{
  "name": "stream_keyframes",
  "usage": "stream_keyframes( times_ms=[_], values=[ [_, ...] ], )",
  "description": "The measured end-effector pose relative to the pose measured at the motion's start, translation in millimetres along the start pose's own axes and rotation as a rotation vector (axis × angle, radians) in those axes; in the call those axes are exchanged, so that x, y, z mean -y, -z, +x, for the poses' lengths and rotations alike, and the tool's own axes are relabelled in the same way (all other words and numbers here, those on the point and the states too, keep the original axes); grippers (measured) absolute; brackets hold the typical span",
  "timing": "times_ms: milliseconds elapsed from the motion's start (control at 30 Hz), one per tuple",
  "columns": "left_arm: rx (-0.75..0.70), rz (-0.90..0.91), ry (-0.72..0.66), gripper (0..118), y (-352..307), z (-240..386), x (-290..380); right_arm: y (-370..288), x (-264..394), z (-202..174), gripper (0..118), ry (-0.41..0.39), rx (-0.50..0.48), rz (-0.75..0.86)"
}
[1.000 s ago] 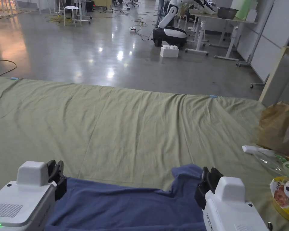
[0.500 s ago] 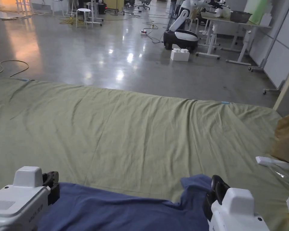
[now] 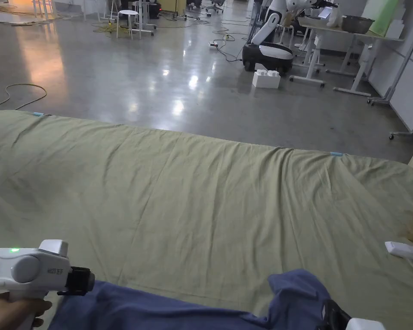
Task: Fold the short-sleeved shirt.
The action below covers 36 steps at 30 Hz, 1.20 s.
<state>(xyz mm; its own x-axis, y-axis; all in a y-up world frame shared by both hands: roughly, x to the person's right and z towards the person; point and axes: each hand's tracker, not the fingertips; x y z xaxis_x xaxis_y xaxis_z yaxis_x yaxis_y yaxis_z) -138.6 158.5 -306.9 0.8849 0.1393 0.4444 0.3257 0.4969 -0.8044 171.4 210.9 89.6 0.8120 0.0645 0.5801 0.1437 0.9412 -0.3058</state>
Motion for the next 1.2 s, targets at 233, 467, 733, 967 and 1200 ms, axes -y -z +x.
stream_keyframes(
  times_ms=[233,467,733,967,1200],
  values=[
    [-0.102,-0.034,0.126,68,45.0,4.6,-3.2,12.0,12.1,10.7,1,-0.015,0.025,-0.043],
    [-0.060,0.044,0.218,7,34.8,11.0,9.7,46.8,8.9,33.2,4,0.001,0.045,-0.209],
    [-0.023,0.107,0.201,6,-4.7,17.7,21.1,137.7,2.2,74.8,68,0.013,-0.015,-0.524],
    [-0.034,0.173,0.195,6,-16.1,20.9,23.8,211.2,26.5,82.7,70,0.025,-0.026,-0.714],
    [-0.034,0.196,0.180,6,-68.8,57.1,62.7,203.0,39.2,79.1,2,0.029,-0.109,-0.694]
  ],
)
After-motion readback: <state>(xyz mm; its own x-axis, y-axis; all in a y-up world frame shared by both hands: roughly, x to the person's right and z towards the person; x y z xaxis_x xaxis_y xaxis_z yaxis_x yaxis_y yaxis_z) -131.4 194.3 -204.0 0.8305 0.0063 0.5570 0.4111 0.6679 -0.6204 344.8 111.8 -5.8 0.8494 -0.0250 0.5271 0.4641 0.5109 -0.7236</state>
